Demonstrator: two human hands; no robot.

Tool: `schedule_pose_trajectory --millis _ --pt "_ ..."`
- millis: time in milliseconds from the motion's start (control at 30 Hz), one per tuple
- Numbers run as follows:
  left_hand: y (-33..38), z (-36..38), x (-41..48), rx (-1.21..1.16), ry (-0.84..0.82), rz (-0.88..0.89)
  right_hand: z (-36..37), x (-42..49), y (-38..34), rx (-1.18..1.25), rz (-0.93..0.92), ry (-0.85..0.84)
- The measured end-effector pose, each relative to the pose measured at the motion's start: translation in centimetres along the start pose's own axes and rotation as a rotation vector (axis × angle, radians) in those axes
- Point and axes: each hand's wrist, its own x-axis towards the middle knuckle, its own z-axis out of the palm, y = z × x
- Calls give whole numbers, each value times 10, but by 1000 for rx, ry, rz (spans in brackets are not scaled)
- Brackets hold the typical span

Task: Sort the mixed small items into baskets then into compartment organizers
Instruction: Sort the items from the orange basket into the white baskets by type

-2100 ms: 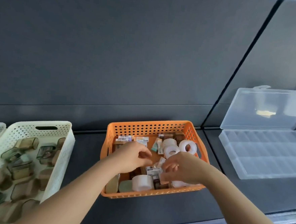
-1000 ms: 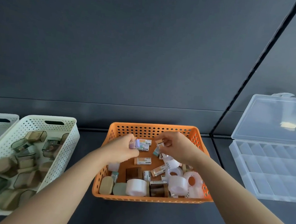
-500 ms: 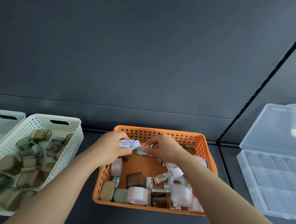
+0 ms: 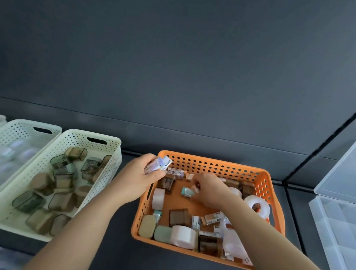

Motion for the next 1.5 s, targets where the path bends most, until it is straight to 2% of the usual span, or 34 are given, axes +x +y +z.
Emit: schedule_pose_trajectory --millis 233,400,600,733,867,967,1100,1200,1267,1400,1500 --pt "-23 -34 -19 -172 86 -71 -52 -18 -66 503 -106 147" --pt "-68 -91 -46 -247 203 -159 -44 -3 -147 887 -111 -13" --pt "-157 -203 -84 -168 341 -195 6 48 -276 946 -192 -79" --pt "-234 -296 -101 -85 415 -213 43 82 -376 923 -190 -112" --pt "-315 -375 -98 31 396 -255 70 112 -459 857 -163 3" --pt "-367 -408 -83 116 253 -311 84 133 -502 752 -164 87" --pt "-404 -419 -59 350 -84 -306 93 160 -540 599 -231 163" --pt "-416 -424 -50 355 -272 -342 97 183 -561 441 -309 153" --pt "-424 -429 -46 278 -224 -330 102 198 -573 330 -354 99" --pt "-433 -434 -42 239 55 -250 121 226 -593 59 -373 -48" --pt "-439 -428 -43 314 76 -174 134 236 -598 -168 -418 -111"
